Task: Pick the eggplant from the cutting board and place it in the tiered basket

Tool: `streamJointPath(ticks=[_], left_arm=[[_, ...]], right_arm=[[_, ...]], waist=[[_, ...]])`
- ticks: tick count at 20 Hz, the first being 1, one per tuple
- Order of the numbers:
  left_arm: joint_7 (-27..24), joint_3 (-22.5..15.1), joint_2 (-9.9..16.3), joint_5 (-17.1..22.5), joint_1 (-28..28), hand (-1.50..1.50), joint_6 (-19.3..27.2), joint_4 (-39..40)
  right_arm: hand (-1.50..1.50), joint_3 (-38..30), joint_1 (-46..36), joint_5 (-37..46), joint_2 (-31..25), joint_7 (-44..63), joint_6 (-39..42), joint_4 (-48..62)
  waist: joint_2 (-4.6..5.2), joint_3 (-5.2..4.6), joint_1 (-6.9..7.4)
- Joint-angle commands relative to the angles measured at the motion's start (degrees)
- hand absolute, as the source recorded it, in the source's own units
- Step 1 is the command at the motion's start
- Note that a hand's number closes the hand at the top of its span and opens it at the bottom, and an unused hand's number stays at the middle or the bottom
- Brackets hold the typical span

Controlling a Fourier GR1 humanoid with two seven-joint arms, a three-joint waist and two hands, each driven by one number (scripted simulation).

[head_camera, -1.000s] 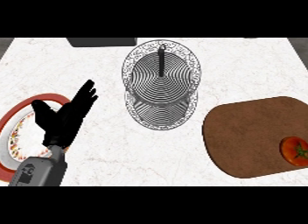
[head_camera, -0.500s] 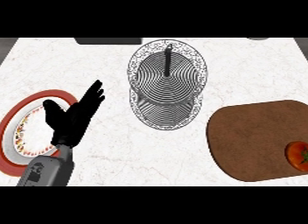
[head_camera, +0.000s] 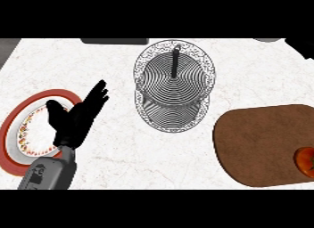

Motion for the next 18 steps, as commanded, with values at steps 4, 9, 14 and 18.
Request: streamJointPath(ticks=[4,9,14,18], left_arm=[[-2.1,0.9,-0.8,-0.3,0.0,0.0,-1.1,2.0],[-1.8,0.8,-1.3,-1.1,0.4,0.0,-0.9,2.2],[-1.9,2.3,-0.7,-0.3,-0.6,0.0,-2.1,2.5],[-1.8,1.0,-1.7,-1.3,1.7,0.0,-1.2,0.6]], right_arm=[[1.5,4.8,-10.0,8.4,13.4,5.0,-3.2,9.0],[1.5,4.5,-11.6,11.4,21.0,-1.4,-3.9,18.5],[1.5,6.3,-14.4,16.5,31.0,-2.9,-9.7,26.8],[1.5,3.8,-12.4,13.4,38.3,0.5,-13.8,27.1]], waist=[[0.07,0.03,-0.13],[0.16,0.06,-0.1],[0.24,0.05,0.21],[-0.04,0.09,-0.06]])
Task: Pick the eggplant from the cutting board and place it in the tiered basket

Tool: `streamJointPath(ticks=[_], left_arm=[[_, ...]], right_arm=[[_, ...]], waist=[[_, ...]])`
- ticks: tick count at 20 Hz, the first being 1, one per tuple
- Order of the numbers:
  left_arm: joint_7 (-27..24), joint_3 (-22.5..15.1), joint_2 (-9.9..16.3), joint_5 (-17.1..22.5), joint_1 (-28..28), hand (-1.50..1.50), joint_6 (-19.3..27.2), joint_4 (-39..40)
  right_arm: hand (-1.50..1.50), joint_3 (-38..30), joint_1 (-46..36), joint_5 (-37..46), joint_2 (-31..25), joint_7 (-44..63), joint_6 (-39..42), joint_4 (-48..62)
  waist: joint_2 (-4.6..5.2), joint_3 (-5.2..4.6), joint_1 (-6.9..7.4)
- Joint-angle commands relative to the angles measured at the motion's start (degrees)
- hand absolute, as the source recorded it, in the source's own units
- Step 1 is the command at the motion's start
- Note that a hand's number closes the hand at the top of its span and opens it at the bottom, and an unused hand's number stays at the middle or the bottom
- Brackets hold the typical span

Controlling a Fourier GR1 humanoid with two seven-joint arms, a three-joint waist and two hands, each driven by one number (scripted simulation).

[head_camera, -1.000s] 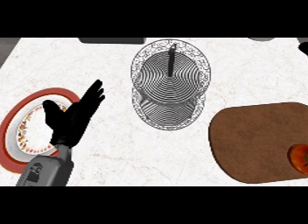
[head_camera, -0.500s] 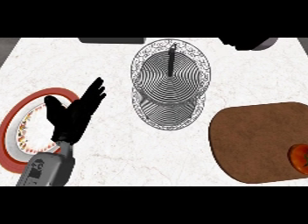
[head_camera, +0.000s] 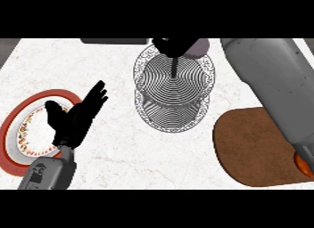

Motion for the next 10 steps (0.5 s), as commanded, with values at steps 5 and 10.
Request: streamJointPath(ticks=[5,10], left_arm=[[0.1,1.6,1.2,0.7,0.9,0.0,-1.6,0.6],[2.9,2.2,2.2,2.4,1.5,0.0,-3.1,-3.9]], right_arm=[[-1.5,-3.3,0.1,-4.0,14.4,-4.4,-4.1,7.1],[-1.5,-3.5,0.3,-5.2,17.0,-13.6,-5.4,11.2]], waist=[[0.03,0.01,-0.09],[-0.02,0.04,0.38]])
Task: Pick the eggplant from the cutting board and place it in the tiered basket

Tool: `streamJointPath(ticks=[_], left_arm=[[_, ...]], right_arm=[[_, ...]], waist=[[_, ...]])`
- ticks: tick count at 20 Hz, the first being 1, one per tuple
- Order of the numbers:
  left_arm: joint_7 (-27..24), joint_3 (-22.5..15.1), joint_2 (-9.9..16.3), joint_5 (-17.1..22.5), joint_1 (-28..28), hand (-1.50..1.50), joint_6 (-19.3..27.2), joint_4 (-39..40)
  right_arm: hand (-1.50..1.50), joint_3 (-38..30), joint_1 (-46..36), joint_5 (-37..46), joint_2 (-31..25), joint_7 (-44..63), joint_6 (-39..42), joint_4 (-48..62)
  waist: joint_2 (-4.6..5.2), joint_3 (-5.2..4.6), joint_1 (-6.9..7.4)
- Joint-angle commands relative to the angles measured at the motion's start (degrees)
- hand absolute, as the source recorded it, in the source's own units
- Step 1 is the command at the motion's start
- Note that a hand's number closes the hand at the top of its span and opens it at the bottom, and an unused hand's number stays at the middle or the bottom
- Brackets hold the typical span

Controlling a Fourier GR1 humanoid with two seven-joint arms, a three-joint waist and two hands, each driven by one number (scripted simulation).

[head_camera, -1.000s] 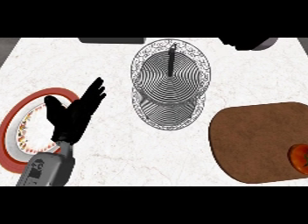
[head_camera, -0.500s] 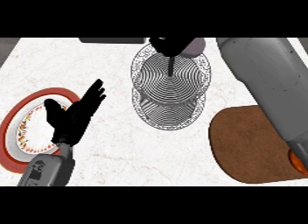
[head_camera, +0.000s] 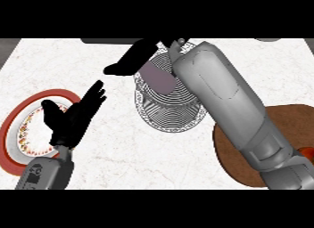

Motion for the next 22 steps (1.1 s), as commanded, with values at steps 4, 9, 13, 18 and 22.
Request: streamJointPath(ticks=[4,9,13,18,22], left_arm=[[-1.2,0.6,-0.1,-0.5,1.7,0.0,-0.5,-0.1],[-3.4,1.3,-0.2,-0.6,2.3,0.0,-1.2,1.7],[-0.2,0.5,-1.5,-1.7,0.3,0.0,1.2,0.3],[-1.2,-0.8,-2.3,-2.9,2.0,0.0,1.2,0.0],[-1.1,0.1,-1.4,-2.3,3.1,0.0,0.6,-1.4]], right_arm=[[-1.5,-2.3,-1.2,-1.0,2.9,-9.0,-5.0,2.5],[-1.5,-4.5,-1.1,0.6,1.7,-5.7,-13.8,-0.1],[-1.5,-10.8,0.6,-4.1,-3.3,0.4,-12.4,-0.1],[-1.5,-15.4,2.8,-5.7,-16.0,-0.8,-3.3,1.9],[-1.5,-18.0,8.4,-9.4,-24.8,-5.0,10.9,2.8]], waist=[[-0.08,0.01,-0.34],[-0.22,0.0,-1.07],[-0.29,0.05,-1.67],[-0.13,0.06,-1.63],[-0.11,0.08,-1.46]])
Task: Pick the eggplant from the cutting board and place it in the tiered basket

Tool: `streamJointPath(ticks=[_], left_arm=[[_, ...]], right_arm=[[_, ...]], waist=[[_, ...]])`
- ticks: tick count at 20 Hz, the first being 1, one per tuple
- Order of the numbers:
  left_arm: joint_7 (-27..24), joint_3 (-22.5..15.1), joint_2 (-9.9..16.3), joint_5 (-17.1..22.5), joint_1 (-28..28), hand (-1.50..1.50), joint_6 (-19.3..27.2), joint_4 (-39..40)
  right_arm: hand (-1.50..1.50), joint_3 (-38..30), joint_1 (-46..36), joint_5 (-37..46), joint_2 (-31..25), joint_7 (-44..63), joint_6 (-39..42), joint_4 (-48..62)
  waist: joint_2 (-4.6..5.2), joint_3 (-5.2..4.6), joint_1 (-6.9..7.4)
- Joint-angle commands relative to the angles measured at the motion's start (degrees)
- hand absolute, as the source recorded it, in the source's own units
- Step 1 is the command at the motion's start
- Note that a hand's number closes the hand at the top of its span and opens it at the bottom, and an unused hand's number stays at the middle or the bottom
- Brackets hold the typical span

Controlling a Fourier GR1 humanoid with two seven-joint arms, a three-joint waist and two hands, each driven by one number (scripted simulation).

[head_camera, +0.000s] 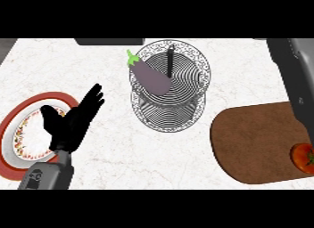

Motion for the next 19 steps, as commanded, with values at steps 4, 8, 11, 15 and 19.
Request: streamJointPath(ticks=[4,8,11,15,19], left_arm=[[-1.3,1.6,0.4,1.0,0.8,0.0,-1.0,0.4],[-0.9,1.3,-0.1,0.7,-1.5,0.0,-1.2,2.2],[-0.5,0.1,-1.5,0.1,-2.8,0.0,-1.1,3.5],[1.2,0.7,-0.5,0.7,-3.6,0.0,-1.8,1.3],[2.3,0.6,0.0,-0.2,-3.3,0.0,-0.9,-0.6]], right_arm=[[-1.5,-5.1,7.8,-5.1,-15.5,-8.5,22.8,4.0],[-1.5,-8.7,7.0,-6.3,-25.8,-12.6,34.4,11.0],[-1.5,-8.6,5.6,-3.3,-28.8,-16.9,38.6,17.9],[-1.5,-10.1,5.7,-1.4,-33.8,-23.2,42.8,24.3],[-1.5,-10.8,6.6,0.4,-37.9,-28.1,45.8,28.4]], waist=[[0.19,0.01,0.28],[0.63,0.03,0.92],[0.8,0.04,1.65],[1.03,0.1,2.46],[1.18,0.18,3.13]])
